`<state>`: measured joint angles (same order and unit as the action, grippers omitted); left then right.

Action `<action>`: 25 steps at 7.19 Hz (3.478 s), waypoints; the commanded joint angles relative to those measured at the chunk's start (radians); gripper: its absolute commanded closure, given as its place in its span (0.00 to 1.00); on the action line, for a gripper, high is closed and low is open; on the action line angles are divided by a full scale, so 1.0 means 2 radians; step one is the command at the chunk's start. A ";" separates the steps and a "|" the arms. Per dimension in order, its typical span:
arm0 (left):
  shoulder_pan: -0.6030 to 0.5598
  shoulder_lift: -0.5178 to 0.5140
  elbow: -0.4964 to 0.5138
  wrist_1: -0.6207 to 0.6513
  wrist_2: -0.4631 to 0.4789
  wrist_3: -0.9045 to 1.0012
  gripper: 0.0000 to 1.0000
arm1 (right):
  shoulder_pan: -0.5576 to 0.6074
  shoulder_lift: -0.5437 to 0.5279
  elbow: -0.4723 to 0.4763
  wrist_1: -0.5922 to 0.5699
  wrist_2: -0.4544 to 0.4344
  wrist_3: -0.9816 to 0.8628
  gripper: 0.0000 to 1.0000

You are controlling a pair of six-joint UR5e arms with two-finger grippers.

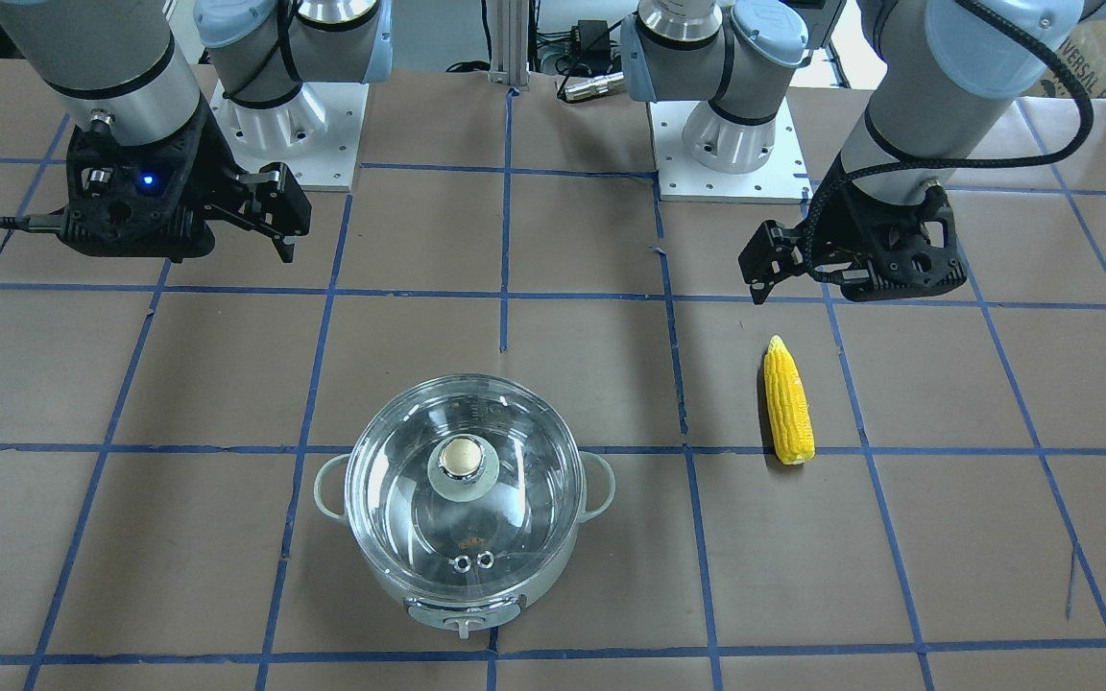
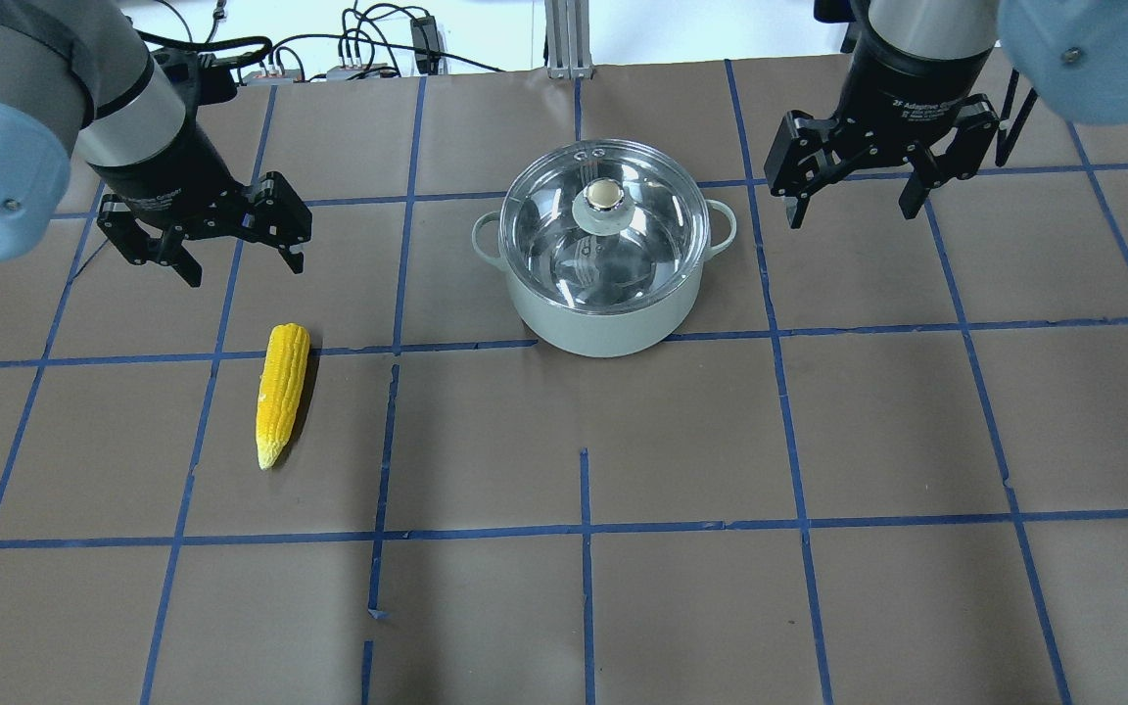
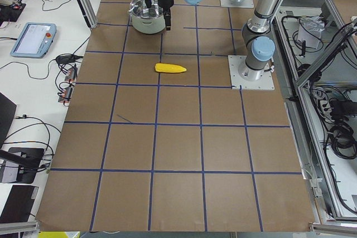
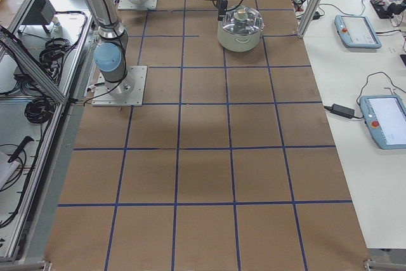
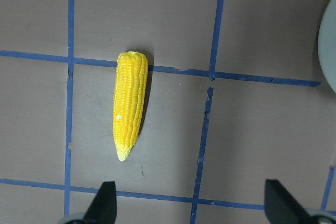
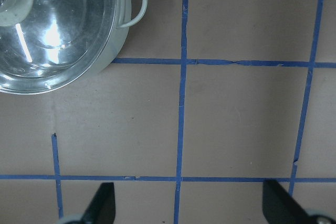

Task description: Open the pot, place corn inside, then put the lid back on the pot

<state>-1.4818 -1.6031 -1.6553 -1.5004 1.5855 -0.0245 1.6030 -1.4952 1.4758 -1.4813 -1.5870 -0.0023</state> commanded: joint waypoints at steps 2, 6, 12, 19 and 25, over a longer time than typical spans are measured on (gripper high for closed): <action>0.000 0.006 -0.008 0.002 0.001 0.001 0.00 | 0.000 0.006 -0.031 0.007 0.005 -0.009 0.00; 0.048 -0.031 -0.104 0.155 -0.004 0.091 0.00 | 0.026 0.060 -0.038 -0.074 0.058 0.023 0.00; 0.105 -0.075 -0.163 0.228 -0.007 0.157 0.00 | 0.139 0.250 -0.160 -0.143 -0.019 0.133 0.01; 0.102 -0.113 -0.220 0.355 -0.008 0.123 0.01 | 0.140 0.251 -0.147 -0.135 -0.013 0.138 0.11; 0.100 -0.124 -0.221 0.386 -0.009 0.117 0.68 | 0.140 0.248 -0.154 -0.111 0.007 0.113 0.59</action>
<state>-1.2819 -1.8513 -2.0978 -0.7311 1.5678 0.2171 1.8821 -0.9991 1.1769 -1.7041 -1.5661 0.2346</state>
